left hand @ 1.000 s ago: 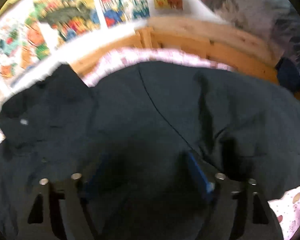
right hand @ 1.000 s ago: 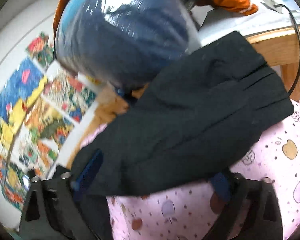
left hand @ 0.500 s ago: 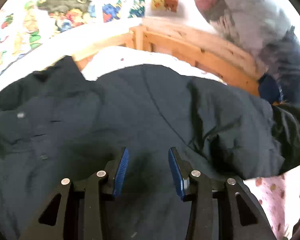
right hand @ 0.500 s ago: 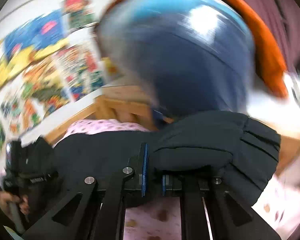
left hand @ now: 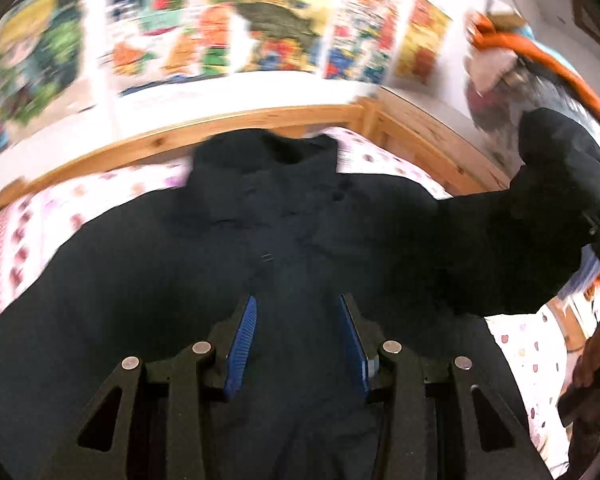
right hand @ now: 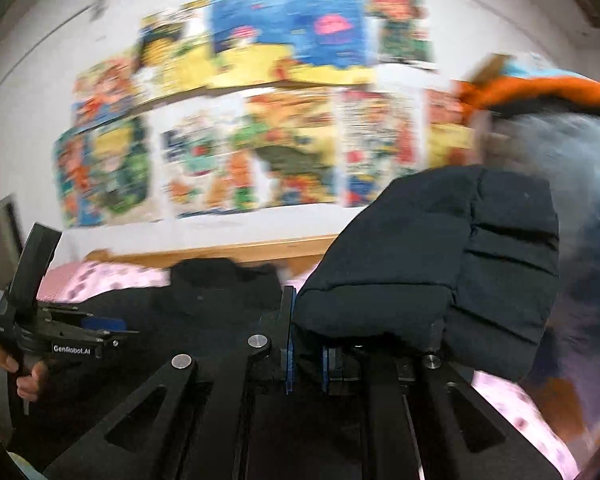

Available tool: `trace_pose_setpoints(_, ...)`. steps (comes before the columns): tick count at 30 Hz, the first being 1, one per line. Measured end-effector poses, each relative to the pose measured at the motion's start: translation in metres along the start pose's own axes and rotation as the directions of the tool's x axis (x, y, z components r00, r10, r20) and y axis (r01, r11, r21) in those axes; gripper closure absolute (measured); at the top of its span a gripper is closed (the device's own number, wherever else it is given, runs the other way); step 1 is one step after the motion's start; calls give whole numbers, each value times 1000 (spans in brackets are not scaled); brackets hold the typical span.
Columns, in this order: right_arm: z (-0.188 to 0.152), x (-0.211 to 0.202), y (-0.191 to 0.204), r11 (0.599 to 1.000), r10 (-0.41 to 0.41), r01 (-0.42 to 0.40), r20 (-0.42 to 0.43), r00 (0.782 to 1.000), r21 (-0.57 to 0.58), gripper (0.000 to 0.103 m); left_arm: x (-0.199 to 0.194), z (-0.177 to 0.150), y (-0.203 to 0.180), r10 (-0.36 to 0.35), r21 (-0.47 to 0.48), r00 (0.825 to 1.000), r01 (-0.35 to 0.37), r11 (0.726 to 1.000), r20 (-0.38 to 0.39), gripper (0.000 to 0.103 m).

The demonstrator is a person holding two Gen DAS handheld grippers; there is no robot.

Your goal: Fold large clothes

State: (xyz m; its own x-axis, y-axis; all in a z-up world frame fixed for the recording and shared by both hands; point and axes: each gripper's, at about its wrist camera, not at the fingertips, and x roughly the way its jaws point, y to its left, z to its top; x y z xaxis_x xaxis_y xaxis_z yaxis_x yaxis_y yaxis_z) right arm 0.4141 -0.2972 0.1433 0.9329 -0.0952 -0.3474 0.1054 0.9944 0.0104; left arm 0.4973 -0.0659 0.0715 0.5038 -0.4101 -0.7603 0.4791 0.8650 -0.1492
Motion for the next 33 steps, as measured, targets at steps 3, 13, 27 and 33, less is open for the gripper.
trace_pose_setpoints(3, -13, 20, 41, 987, 153, -156, -73, 986, -35, 93, -11, -17, 37, 21, -81, 999, -19, 997, 25, 61)
trace_pose_setpoints(13, -121, 49, 124, 922, 328, -381, -391, 860, -66, 35, 18, -68, 104, -134, -281, 991, 137, 950, 30, 56)
trace_pose_setpoints(27, -160, 2, 4, 975, 199, -129, -447, 872, 182, 31, 97, -56, 97, -4, -423, 1000, -4, 906, -19, 56)
trace_pose_setpoints(33, -165, -2, -14, 981, 148, -74, -443, 884, 179, 31, 79, -58, 87, -32, -443, 997, 60, 895, 72, 56)
